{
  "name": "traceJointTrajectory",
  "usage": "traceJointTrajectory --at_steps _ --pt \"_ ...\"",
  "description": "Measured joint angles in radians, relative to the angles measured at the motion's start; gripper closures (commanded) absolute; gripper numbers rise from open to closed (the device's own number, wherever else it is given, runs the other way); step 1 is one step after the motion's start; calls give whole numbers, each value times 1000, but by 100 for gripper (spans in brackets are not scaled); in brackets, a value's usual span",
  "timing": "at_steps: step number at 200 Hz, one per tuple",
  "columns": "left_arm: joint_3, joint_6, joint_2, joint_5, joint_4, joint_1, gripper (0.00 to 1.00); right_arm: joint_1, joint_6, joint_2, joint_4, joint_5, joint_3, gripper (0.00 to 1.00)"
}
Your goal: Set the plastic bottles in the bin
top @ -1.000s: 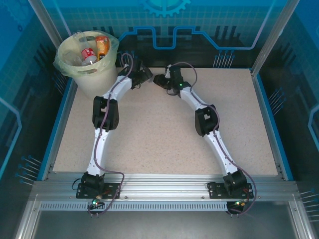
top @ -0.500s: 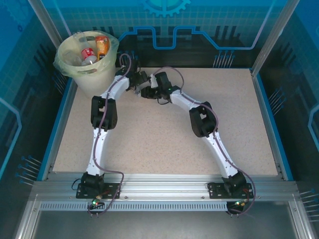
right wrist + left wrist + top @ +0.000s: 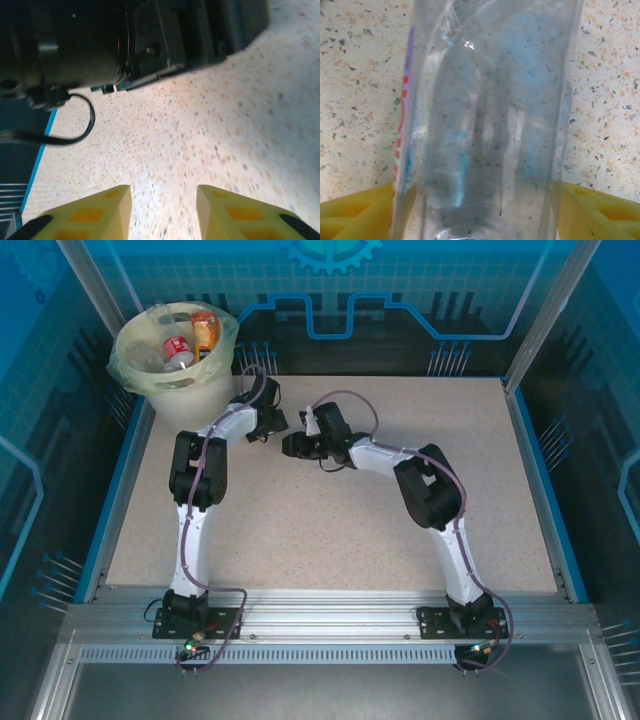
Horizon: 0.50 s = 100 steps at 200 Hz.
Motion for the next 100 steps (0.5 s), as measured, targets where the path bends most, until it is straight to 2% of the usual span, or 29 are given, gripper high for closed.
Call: traceJointTrajectory --at_steps 35,84,91,100 --pt "78 31 45 -1 -48 4 38 0 -16 -228 29 62 -222 36" --pt "81 61 47 17 -54 14 50 -7 -87 -549 -11 175 -462 11" --pt "80 66 47 19 -52 15 52 -7 -100 -588 -31 195 -483 0" --pt "78 70 47 21 -47 15 54 -7 -121 -632 -52 215 -506 0"
